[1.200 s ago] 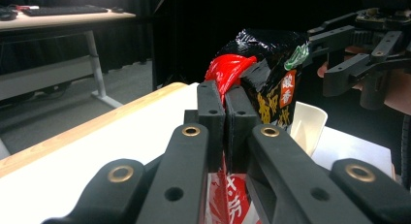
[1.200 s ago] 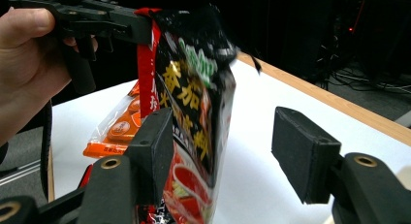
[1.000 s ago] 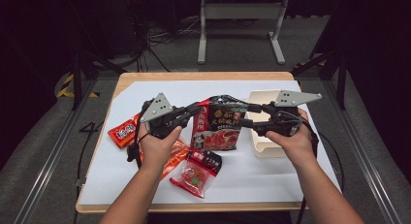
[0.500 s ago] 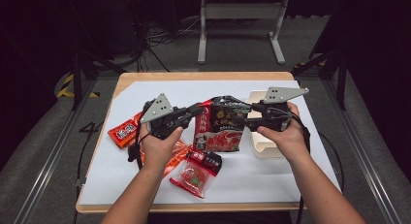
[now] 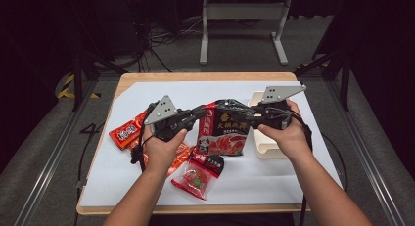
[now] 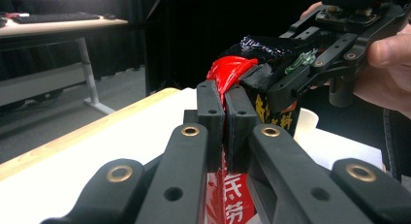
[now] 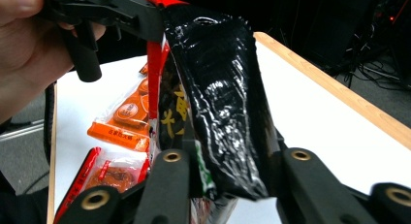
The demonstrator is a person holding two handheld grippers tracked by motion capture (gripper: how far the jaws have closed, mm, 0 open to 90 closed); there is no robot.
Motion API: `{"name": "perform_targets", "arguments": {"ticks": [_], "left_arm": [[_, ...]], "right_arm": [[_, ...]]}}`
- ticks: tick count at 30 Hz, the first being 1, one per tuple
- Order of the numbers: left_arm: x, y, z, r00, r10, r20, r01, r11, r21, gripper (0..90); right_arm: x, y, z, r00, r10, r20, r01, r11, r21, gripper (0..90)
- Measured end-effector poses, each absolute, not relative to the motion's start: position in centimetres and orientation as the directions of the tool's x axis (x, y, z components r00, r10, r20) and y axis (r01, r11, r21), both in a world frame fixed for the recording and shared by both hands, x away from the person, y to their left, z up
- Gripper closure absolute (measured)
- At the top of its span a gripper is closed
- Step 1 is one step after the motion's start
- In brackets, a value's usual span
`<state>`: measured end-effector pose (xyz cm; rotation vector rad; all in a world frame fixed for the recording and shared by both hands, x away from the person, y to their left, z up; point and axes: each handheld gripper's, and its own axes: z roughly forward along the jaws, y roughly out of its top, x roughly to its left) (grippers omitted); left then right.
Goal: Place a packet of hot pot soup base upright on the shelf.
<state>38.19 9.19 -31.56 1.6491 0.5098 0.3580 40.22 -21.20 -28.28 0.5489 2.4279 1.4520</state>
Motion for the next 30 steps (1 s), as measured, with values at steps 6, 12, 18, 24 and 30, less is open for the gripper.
{"name": "perform_targets", "arguments": {"ticks": [6, 12, 18, 24, 30], "left_arm": [[38.2, 9.4, -31.6, 0.843, 0.535, -0.057, 0.121, -0.086, 0.989, 85.8], [38.4, 9.6, -31.8, 0.834, 0.545, -0.084, 0.135, -0.055, 0.989, 72.8], [38.3, 9.6, -31.7, 0.814, 0.575, -0.086, 0.132, -0.039, 0.990, 46.1], [38.3, 10.0, -31.7, 0.800, 0.595, -0.075, 0.139, -0.062, 0.988, 36.5], [38.3, 10.7, -32.0, 0.780, 0.621, -0.083, 0.169, -0.080, 0.982, 32.8]], "right_arm": [[40.3, -21.0, -27.8, -0.897, 0.437, -0.063, 0.156, 0.446, 0.881, 76.9], [40.5, -21.1, -27.3, -0.902, 0.425, -0.071, 0.140, 0.445, 0.885, 78.1], [40.8, -21.3, -26.7, -0.899, 0.431, -0.082, 0.135, 0.448, 0.884, 78.4], [41.2, -21.9, -26.1, -0.895, 0.439, -0.081, 0.132, 0.434, 0.891, 78.4], [41.7, -23.0, -24.7, -0.886, 0.453, -0.102, 0.111, 0.419, 0.901, 78.4]]}}
